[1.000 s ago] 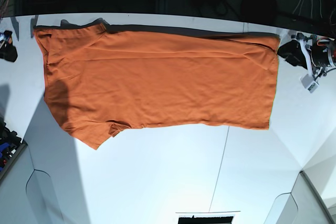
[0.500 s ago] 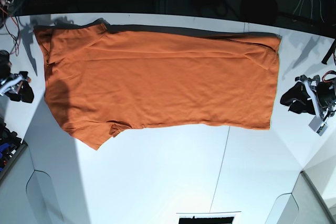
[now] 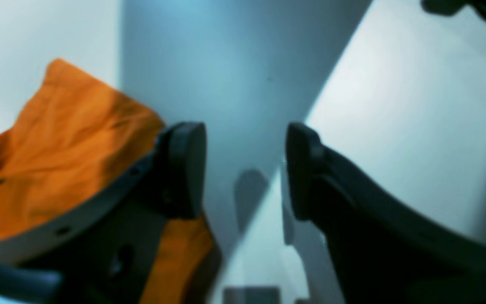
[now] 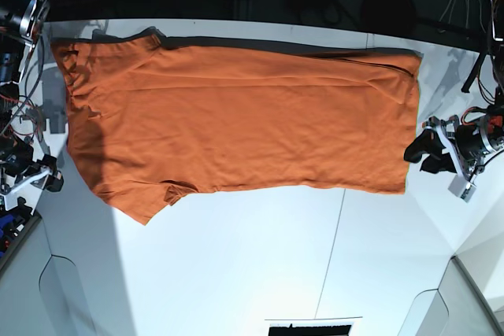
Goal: Layout the t-shirt on the table in an organized manner, then fold the t-shirt properly
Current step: 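Grasp the opposite edge corners with both grippers and fold inward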
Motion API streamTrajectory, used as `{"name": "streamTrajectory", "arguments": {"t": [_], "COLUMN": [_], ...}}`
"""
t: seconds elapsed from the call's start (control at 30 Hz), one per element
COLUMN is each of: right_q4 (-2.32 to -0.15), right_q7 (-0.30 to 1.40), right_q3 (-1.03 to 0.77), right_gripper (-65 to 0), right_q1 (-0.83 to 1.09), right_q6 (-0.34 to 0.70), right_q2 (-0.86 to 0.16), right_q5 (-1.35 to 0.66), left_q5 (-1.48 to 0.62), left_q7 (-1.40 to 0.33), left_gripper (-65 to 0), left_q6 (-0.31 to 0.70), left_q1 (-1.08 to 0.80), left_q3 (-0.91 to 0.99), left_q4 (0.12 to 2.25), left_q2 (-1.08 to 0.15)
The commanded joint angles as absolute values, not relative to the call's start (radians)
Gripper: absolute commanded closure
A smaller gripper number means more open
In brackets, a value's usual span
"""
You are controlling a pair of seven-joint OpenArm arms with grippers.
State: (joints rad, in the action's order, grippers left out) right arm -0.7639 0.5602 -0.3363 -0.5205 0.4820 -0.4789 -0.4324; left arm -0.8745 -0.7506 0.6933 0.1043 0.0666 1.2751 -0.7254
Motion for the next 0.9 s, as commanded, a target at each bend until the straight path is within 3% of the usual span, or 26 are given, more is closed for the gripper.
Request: {"name": "streamTrajectory", "arguments": {"t": [0.0,0.37,0.87], "right_q4": [-0.748,-0.646,-0.646], "right_q7": [0.538,0.521,0.491], "right_q3": [-0.340,-0.340,-0.337], "right_gripper": [-30.4,-30.4,-30.4], "right_q1": [-0.558,-0.554,-0.559], "right_q6": [0.488,0.513,0.567], "right_q2": [-0.495,-0.442,-0.304], "right_q5": [-0.436,-0.423,-0.356], "left_q5": [-0.884,-0.706,-0.593], "left_q7": [-0.727,-0.570,-0.527], "left_gripper": [-39.2,-39.3,-39.3], "left_q6": [0.698,0.698,0.698], "left_q1": [0.150,0.447,0.512], "left_q3": [0.077,-0.065,-0.100], "left_q4": [1.248,0.815,0.691], "left_q2": [-0.738,-0.632,-0.544]}}
